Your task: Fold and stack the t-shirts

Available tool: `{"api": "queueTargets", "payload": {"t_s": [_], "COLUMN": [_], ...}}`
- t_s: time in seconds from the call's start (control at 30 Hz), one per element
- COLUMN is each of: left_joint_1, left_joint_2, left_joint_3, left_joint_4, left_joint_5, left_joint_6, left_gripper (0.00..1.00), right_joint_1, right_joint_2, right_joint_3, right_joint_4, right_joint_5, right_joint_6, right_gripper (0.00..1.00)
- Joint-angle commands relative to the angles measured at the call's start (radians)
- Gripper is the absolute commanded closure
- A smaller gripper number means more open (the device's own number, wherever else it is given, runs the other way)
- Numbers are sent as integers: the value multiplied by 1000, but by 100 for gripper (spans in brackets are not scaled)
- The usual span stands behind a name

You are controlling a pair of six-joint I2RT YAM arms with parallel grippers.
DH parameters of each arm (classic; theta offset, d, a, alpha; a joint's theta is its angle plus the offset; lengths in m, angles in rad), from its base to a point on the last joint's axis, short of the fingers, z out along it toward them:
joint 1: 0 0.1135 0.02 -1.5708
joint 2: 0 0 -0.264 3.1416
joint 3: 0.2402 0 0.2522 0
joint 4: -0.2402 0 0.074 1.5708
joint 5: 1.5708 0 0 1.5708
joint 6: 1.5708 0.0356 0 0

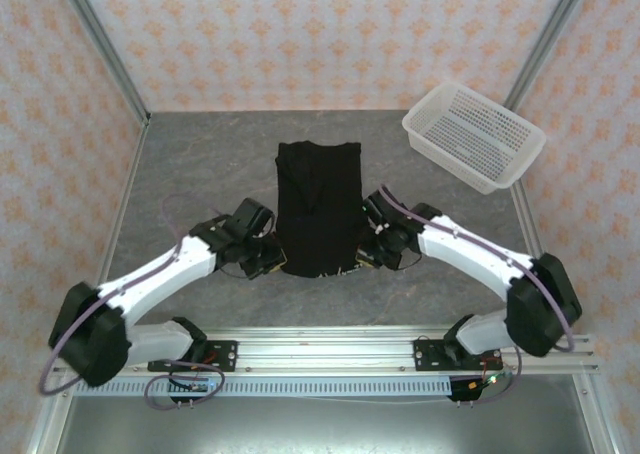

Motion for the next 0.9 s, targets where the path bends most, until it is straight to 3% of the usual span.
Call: {"api": "queueTargets", "payload": {"t_s": [0.0, 0.2, 0.37, 0.53, 0.67, 0.87], "left_joint_1": [-43, -80, -81, -79, -73, 51], "left_joint_2": [-152, -337, -374, -323, -238, -60], "left_joint_3": [-5, 78, 174, 235, 260, 347], "left_joint_4": [-114, -164, -215, -218, -166, -178], "left_joint_5": [10, -5, -68, -162, -194, -159], "left_joint_6": [-28, -109, -159, -198, -234, -195], "left_gripper": [100, 100, 100, 100, 100, 100], "right_joint_1": [47, 68, 68, 45, -21, -150], "right_joint_2": [-119, -243, -214, -111, -47, 95], "right_joint_3": [22, 136, 314, 439, 458, 538], "right_joint_4": [-169, -330, -427, -484, -434, -391], "right_joint_5": [-6, -23, -8, 31, 20, -19], "right_joint_6": [55, 105, 119, 122, 125, 79], "right_gripper": [100, 100, 100, 100, 100, 100]}}
